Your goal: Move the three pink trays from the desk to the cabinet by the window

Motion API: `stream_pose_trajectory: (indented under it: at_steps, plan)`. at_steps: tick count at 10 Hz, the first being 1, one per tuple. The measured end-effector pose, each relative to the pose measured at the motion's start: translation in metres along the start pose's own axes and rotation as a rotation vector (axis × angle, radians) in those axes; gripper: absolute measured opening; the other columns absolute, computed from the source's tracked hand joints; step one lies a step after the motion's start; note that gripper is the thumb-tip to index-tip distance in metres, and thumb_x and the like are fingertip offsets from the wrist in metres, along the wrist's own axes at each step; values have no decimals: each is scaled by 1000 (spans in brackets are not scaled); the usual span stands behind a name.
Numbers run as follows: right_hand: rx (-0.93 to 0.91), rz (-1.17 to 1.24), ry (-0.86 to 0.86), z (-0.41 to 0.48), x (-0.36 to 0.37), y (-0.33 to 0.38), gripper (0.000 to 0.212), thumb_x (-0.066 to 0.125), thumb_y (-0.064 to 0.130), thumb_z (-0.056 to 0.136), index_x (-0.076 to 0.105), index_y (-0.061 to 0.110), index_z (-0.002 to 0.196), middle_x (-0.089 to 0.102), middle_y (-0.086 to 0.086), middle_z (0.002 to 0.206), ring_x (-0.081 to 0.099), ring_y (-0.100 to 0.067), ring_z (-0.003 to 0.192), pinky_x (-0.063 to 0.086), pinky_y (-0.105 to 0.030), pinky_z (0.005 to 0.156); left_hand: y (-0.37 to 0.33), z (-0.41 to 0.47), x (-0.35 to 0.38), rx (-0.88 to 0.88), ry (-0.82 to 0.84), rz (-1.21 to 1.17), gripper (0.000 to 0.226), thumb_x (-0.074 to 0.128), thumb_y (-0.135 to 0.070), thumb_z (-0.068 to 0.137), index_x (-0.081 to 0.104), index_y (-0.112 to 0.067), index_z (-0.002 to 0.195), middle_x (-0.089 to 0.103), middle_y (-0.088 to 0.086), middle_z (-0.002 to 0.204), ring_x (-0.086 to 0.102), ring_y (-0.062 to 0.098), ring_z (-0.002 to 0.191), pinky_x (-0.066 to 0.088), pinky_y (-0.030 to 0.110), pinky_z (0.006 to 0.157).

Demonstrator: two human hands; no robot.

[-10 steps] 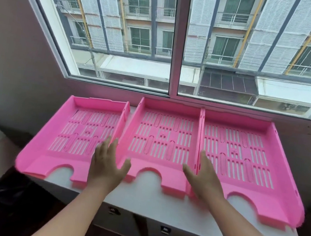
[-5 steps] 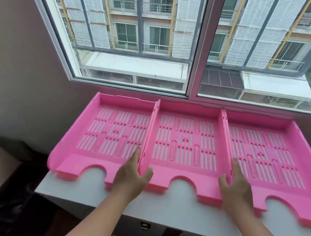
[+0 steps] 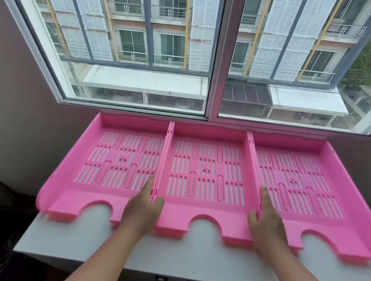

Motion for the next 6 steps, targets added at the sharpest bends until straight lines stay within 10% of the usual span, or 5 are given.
stream_pose_trajectory:
  at_steps: [2,3,4,5,6]
  plan:
    - [-67,-112,195,-9,-9,11,103,65,34,88,-17,35,151,15,5,161,39,-31,138,39,-52,109,-5,-25,-11,33,-160,110,65,52,-35,94,26,-18,151,46,9,149,49,30,132,47,44,99]
    - [-32,-168,185,-10,-18,1,102,63,41,88,-16,32,152,59,0,128,62,-26,108,51,-43,91,0,-32,-8,-7,-184,155,64,51,-31,94,23,-19,151,61,12,130,65,32,105,56,41,80]
    - [-6,-198,228,-13,-3,-16,89,51,39,94,-20,41,148,33,14,66,27,-7,55,35,-27,57,4,-24,-4,-45,-150,207,62,49,-29,95,22,-18,150,62,15,125,63,33,101,55,47,83]
    - [-9,-179,248,-15,-2,-12,95,52,54,89,-20,37,150,64,1,116,59,-29,102,46,-48,92,3,-27,-1,-16,-61,217,74,54,-43,92,17,-20,152,46,10,148,49,32,130,45,50,102]
    - [-125,-345,184,-25,-25,-2,111,52,75,76,-11,26,154,22,-1,161,22,-28,147,10,-49,118,10,-39,-20,53,-157,365,88,57,-62,83,22,-19,151,38,5,154,37,28,140,37,50,110]
Point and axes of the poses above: each hand's wrist, its own z-axis towards the middle knuckle, its own x-axis out of the palm, y = z × x, the point moved 10 cm from there along z, towards the middle knuckle
